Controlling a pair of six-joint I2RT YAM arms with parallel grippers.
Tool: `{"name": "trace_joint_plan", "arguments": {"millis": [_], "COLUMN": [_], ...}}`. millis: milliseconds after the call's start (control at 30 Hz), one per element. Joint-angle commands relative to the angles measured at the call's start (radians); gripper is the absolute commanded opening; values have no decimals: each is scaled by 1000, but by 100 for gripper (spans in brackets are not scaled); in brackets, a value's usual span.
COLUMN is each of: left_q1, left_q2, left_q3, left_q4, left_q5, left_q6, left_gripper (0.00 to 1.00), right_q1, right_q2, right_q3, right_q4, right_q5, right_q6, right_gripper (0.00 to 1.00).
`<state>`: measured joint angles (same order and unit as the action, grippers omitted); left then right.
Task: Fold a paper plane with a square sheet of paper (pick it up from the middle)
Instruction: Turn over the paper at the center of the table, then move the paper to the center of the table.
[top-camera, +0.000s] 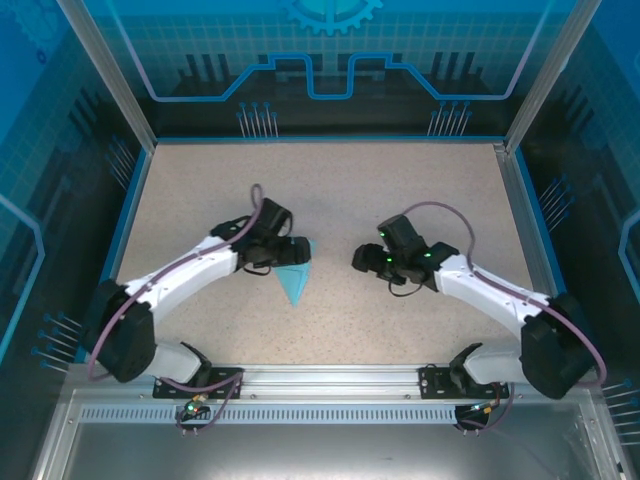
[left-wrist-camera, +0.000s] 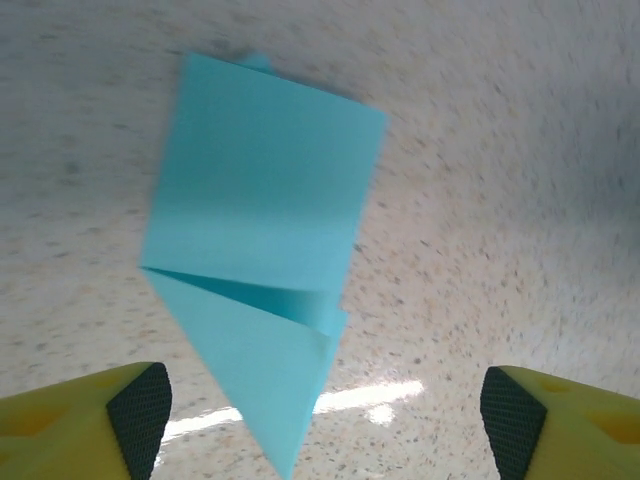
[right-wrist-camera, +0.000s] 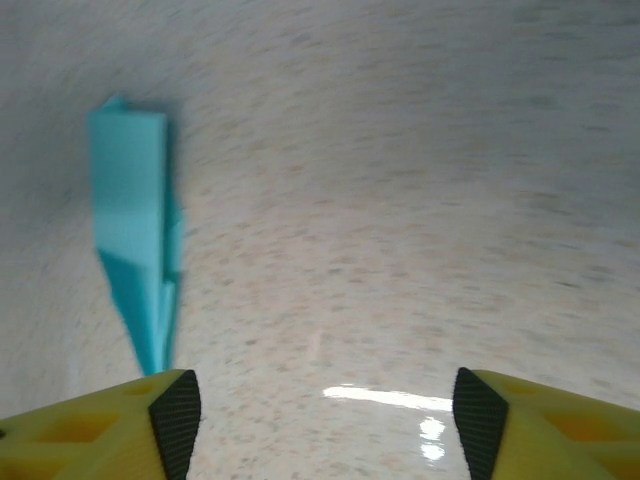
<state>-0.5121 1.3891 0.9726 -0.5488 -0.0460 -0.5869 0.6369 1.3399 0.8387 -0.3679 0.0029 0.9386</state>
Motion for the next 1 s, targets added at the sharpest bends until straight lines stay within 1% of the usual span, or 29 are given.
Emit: {"name": "trace_joint_plan", "arguments": {"millis": [0,100,233,333,433,600,767,900,967], "left_q1": [89,156,217,252,274,280,280,281,280], "left_q2": [-51,-92,-130,-156,-178,-179,-167,-154,-150], "left_q3": [-96,-158,-217,-246,-263,-270,-265,-263,-265], "left_q4": [42,51,59,61,59,61,72,87,94], "left_q5": [79,90,104,111,110,123,156,199,219], "left_q6": [-84,-115,-143,-152,-150,-134,-115,-104,-100], "left_gripper": [86,88,90,92,94,95,96,96,96], "right_q1": [102,179,229,236,233,215,185,152,130], "right_q2": [104,236,417,517,586,644,647,628,610], "right_q3": [122,226,331,374,391,381,317,266,229], "right_q4": [117,155,225,275,300,292,298,251,233], "right_q5": [-59,-90,-161,-223,-254,-271,-303,-346,-383], "right_q6": [-30,-17,10,35,49,48,21,-85,-168], "right_gripper": [61,50,39,34,33,32,31,30,31]}}
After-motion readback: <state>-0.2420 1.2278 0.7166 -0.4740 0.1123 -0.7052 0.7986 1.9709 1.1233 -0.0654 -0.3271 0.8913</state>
